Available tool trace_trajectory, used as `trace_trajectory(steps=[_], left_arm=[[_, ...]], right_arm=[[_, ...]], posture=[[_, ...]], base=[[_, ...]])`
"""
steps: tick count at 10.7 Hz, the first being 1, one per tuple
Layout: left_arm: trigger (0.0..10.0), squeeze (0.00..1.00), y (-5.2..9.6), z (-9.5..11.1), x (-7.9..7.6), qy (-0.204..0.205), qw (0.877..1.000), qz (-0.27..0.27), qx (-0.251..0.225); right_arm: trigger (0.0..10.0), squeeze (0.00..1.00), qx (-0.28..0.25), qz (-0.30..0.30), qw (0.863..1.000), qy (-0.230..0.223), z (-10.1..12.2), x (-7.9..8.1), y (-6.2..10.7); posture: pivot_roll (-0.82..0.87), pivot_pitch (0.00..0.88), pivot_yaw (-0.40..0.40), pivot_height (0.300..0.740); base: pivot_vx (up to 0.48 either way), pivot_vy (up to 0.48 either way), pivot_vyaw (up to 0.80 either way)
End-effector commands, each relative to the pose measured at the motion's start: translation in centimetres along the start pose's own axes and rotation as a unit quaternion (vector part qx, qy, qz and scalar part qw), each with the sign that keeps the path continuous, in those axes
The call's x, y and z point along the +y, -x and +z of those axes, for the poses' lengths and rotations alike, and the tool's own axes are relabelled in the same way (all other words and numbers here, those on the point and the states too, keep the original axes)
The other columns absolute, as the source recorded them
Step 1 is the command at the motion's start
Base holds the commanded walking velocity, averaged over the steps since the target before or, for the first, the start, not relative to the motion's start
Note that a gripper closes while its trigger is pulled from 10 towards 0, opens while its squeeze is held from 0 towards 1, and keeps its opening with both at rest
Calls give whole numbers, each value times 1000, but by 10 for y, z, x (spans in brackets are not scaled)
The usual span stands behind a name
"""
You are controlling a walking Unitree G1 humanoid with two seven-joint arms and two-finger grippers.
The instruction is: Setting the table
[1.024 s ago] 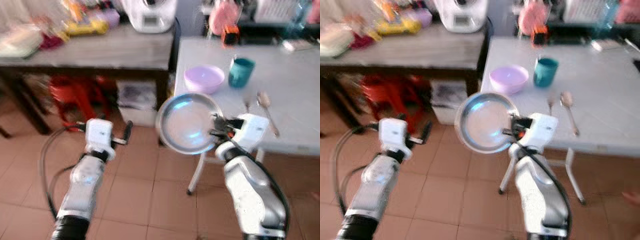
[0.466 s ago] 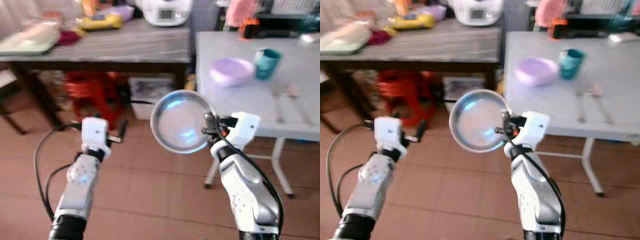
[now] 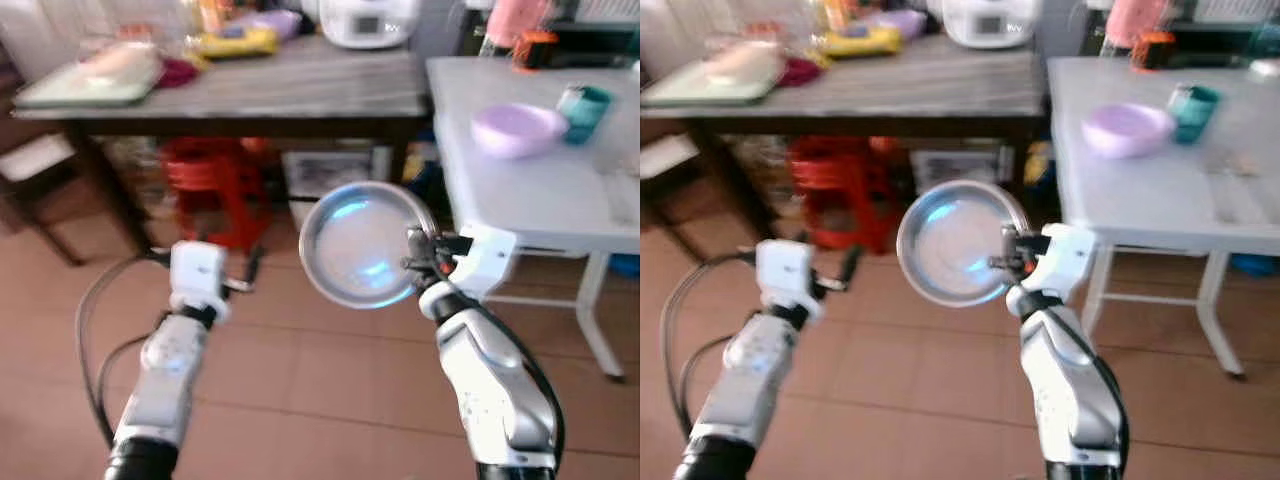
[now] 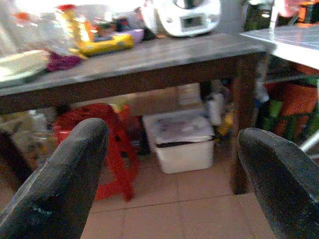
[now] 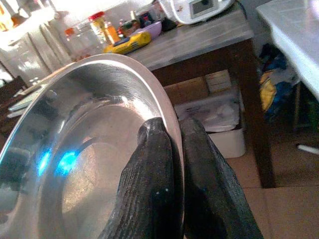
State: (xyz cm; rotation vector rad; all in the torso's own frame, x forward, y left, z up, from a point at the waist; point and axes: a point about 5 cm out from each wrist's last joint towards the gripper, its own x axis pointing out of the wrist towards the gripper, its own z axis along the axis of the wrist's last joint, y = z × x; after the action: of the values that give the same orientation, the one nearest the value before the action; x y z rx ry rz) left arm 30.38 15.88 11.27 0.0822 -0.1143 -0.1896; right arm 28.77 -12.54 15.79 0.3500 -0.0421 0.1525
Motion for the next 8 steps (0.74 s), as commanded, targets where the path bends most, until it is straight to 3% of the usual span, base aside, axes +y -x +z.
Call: trace_trajectory(steps=[1,8], left_arm=[[10000,0,-3,5,-8,-5,1000,-10,-11],[10000,0,-4,14,-13,0,999,-28,-33]], right_arm=[[10000,0,-12,-8,1000,-1,4,-3,1],[10000,0,-19,-7,1000,15,6,-4,3]], posture=[[-51,78,81,740],[-57,78,83,740]], base=[[0,0,0],[37,0,0]])
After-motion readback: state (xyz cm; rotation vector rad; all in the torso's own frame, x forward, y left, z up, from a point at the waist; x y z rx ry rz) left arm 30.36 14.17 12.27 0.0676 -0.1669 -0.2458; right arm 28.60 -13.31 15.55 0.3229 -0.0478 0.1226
